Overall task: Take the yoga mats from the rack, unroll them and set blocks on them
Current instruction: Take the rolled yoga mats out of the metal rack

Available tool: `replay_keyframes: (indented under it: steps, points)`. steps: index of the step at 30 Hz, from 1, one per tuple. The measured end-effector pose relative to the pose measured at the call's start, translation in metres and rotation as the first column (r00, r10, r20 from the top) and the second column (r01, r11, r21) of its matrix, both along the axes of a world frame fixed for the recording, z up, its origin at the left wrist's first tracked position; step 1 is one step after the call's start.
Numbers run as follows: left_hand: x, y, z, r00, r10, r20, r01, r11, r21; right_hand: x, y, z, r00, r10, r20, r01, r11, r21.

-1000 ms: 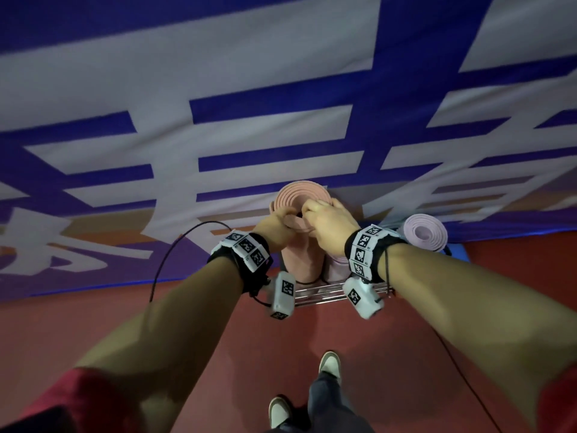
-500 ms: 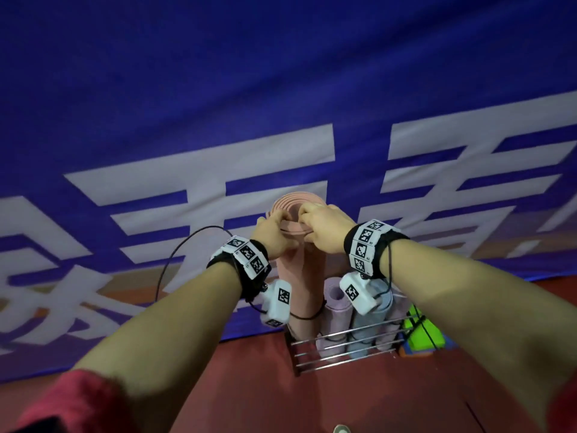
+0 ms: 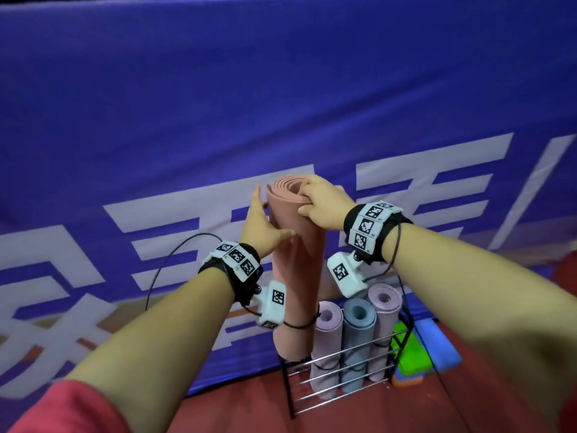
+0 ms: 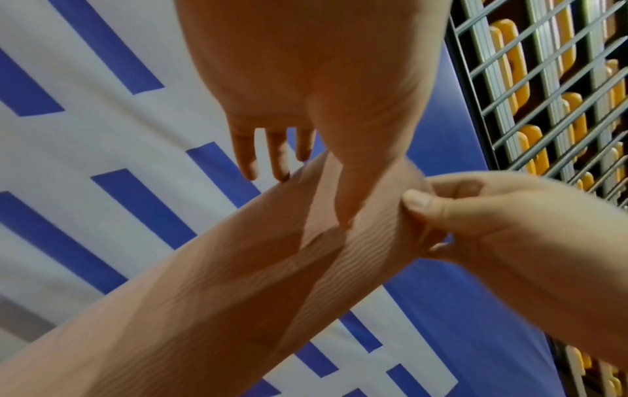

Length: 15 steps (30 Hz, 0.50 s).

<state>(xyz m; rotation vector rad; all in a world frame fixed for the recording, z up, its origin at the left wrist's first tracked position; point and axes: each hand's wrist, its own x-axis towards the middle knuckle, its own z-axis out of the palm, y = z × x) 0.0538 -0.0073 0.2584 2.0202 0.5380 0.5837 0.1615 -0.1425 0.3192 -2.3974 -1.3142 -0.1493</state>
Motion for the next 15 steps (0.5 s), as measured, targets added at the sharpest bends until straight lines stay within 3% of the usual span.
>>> replay_keyframes:
  steps: [6, 10, 15]
  points:
    - [-0.032, -0.035, -0.034, 0.999, -0.047, 0.012, 0.049, 0.978, -0.205, -0.033, -0.030, 0.018, 0.993, -0.080, -0.086, 0.087, 0.993, 0.079]
    - [-0.053, -0.059, -0.056, 0.993, -0.092, 0.073, 0.106, 0.970, -0.219, -0.057, -0.045, 0.027, 0.987, -0.063, -0.147, 0.077, 0.993, 0.095]
    - [-0.091, -0.090, -0.039, 0.986, -0.093, 0.135, 0.117, 0.976, -0.182, -0.089, -0.082, 0.046, 0.983, 0.014, -0.181, 0.010, 0.992, 0.128]
